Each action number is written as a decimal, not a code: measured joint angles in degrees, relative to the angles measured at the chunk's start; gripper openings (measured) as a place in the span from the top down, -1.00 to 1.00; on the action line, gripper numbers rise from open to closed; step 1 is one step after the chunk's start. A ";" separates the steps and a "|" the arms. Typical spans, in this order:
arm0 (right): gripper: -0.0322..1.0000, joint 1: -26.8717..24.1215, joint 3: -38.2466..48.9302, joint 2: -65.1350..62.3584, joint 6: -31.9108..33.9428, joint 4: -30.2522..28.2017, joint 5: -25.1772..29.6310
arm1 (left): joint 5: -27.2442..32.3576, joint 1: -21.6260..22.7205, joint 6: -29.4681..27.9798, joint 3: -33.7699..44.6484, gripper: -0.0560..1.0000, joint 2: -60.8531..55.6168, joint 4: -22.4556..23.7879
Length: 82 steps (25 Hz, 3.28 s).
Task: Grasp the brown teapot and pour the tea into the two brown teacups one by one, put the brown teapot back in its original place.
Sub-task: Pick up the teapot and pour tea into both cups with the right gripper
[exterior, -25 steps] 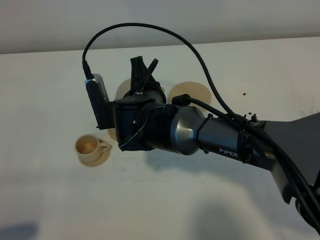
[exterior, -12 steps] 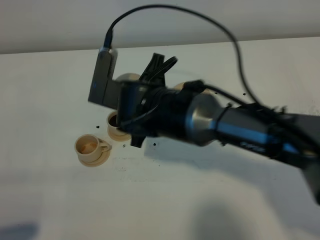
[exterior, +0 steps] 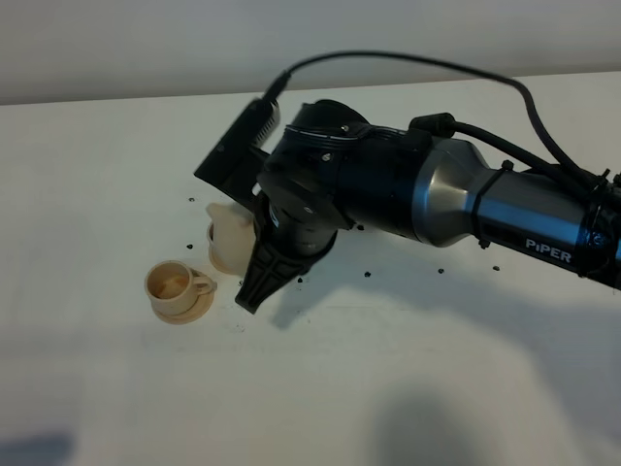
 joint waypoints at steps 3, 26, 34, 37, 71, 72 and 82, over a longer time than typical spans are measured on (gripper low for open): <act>0.75 -1.08 2.43 0.00 -0.49 2.00 -2.56 | 0.00 0.00 0.00 0.00 0.08 0.00 0.00; 0.75 -6.33 13.10 2.28 -0.56 5.00 -14.91 | 0.00 0.00 0.00 0.00 0.08 0.00 0.00; 0.75 -1.69 13.10 -5.63 -0.56 -0.12 -10.59 | 0.00 0.00 0.00 0.00 0.08 0.00 0.00; 0.75 1.08 13.10 -7.49 -0.56 -2.67 -9.47 | 0.00 0.00 0.00 0.00 0.08 0.00 0.00; 0.75 12.35 13.10 0.06 18.85 -36.86 -7.02 | 0.00 0.00 0.00 0.00 0.08 0.00 0.00; 0.75 12.35 12.99 0.06 18.98 -37.16 -6.66 | 0.00 0.00 0.00 0.00 0.08 0.00 0.00; 0.75 12.36 7.09 0.25 18.14 -38.42 -4.40 | 0.00 0.00 0.00 0.00 0.08 0.00 0.00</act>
